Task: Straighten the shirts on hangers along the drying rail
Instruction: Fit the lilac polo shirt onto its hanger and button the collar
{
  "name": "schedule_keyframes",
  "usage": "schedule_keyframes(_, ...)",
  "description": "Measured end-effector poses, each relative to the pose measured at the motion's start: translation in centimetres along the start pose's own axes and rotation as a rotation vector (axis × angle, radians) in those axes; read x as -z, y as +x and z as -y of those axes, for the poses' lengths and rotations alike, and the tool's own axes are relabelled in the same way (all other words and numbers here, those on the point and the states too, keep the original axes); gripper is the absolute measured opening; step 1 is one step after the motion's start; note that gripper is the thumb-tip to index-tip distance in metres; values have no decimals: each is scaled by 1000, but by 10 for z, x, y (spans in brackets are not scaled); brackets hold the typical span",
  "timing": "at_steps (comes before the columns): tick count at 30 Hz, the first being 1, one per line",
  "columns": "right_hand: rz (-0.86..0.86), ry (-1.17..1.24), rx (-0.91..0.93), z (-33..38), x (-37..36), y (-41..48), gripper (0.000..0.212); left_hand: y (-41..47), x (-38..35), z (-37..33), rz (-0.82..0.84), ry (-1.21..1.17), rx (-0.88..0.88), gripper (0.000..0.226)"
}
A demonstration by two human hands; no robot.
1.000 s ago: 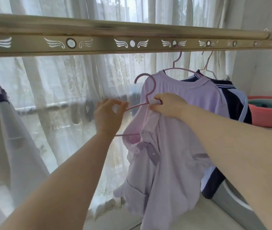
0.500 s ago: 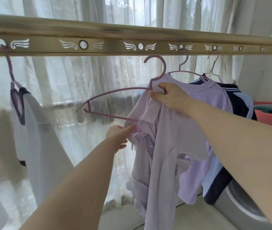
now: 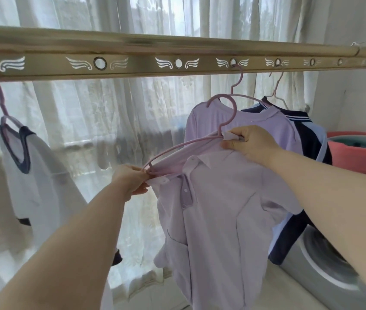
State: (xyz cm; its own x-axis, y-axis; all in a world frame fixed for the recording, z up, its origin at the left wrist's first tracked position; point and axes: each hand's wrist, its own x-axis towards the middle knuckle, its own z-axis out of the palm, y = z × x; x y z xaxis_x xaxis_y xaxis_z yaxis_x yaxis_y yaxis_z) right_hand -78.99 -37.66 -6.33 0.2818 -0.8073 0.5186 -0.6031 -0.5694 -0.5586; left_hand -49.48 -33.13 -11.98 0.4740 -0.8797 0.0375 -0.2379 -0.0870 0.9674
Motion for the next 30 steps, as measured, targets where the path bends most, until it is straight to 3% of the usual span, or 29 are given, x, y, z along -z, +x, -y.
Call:
schedule_keyframes(2, -16, -14, -18, -4, -3, -4, 5, 2, 3, -6, -69, 271, -134, 3)
schedule_keyframes(5, -16, -49, -52, -4, -3, -7, 10, -6, -7, -13, -106, 809, -401, 17)
schedule_keyframes(7, 19, -110, -71, -1, 0, -5, 19, -9, -15, -14, -27, 909, -464, 18)
schedule_keyframes(11, 19, -181, -98, 7, 4, -5, 38, -8, -17, -17, 133, 914, -535, 15)
schedule_keyframes(14, 30, 5, -138, -2, 3, -12, 44, -16, -15, -18, 109, 840, -561, 16)
schedule_keyframes(18, 25, 345, -255, -21, 0, -22, 41, -16, -12, -18, 111, 437, -294, 11)
schedule_keyframes(20, 41, 288, -253, -27, -3, -23, 40, -12, -10, -15, 124, 395, -237, 12)
schedule_keyframes(26, 33, 115, -216, -34, -8, -12, 38, 0, -7, -23, 44, 508, -298, 10)
schedule_keyframes(30, -5, 172, -214, -42, -5, -10, 42, 0, 4, -31, 213, 380, -278, 22)
